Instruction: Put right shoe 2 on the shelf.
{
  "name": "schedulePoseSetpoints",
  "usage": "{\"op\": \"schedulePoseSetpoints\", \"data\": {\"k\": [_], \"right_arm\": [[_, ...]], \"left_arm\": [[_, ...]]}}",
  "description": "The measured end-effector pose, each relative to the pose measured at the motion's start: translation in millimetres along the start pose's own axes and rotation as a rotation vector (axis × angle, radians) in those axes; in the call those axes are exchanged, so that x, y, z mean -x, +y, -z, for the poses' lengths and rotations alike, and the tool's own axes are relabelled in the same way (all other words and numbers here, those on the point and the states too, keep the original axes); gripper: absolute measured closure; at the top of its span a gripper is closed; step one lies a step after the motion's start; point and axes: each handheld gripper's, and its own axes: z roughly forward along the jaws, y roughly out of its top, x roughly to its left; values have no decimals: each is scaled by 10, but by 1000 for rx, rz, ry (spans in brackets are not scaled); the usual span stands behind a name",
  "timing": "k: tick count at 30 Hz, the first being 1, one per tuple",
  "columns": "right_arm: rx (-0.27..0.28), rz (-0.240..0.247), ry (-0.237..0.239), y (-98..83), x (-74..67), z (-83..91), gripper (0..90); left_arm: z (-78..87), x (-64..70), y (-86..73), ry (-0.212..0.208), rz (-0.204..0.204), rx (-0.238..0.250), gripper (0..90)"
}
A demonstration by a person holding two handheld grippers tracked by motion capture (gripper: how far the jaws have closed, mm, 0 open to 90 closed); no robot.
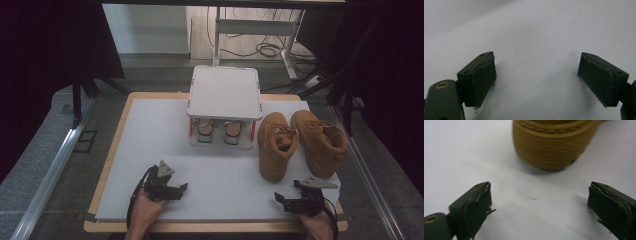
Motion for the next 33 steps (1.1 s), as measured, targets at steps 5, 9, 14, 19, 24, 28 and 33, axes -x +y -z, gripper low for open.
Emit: {"op": "schedulePoseSetpoints", "data": {"k": [5,9,14,19,24,28,33], "right_arm": [[3,16,41,41,-113,-3,9],[-2,44,52,92,-237,11,3],[-2,27,60,134,-336,6,178],[13,48,52,141,-359,6,299],[42,79,83,173,-407,9,488],[35,131,99,201,-471,-46,620],[37,167,102,226,-493,-116,753]], "left_arm": [[-2,3,-4,1,-1,3,142],[-3,4,-5,2,-1,4,142],[-3,5,-6,2,-2,4,142],[-4,7,-7,3,-1,6,143],[-4,8,-9,4,0,7,144],[-5,8,-9,4,0,8,144],[-5,8,-9,4,0,8,145]]}}
